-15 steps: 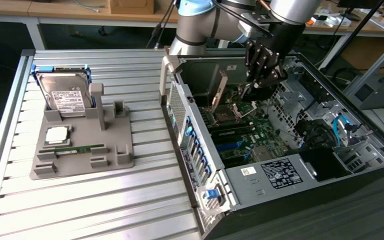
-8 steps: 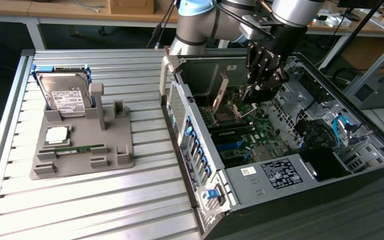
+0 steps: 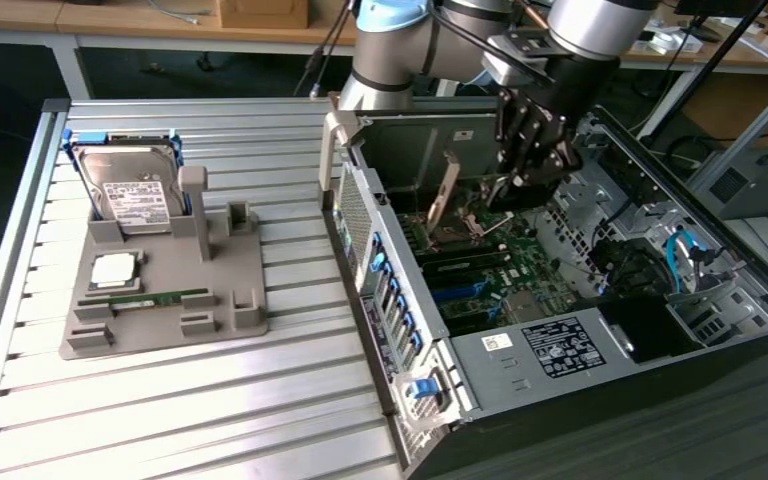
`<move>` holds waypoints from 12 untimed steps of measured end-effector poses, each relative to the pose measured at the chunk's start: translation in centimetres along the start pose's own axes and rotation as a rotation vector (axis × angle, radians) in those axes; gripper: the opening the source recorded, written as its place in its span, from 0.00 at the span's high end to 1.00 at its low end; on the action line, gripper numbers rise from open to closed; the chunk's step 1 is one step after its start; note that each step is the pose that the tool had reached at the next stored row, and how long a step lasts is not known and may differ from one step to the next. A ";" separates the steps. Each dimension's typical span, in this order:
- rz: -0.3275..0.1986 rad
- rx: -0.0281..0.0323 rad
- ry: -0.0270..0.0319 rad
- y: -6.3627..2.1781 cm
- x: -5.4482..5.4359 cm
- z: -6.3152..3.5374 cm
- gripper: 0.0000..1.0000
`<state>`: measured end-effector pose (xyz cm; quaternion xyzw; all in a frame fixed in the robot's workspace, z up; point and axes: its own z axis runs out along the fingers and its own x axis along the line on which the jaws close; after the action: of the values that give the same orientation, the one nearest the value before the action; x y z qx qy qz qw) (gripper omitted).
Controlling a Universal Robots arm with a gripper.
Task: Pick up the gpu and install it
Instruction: 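Insert the gpu into the slot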
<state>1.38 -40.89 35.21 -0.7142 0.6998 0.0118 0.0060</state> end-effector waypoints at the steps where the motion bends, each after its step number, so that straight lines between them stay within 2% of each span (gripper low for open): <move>1: 0.000 0.0000 0.0000 0.00 0.1 0.00 0.73; 12: 0.000 0.0000 0.0001 0.03 1.0 0.06 0.73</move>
<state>1.37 -41.94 35.12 -0.7143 0.6997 0.0118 0.0060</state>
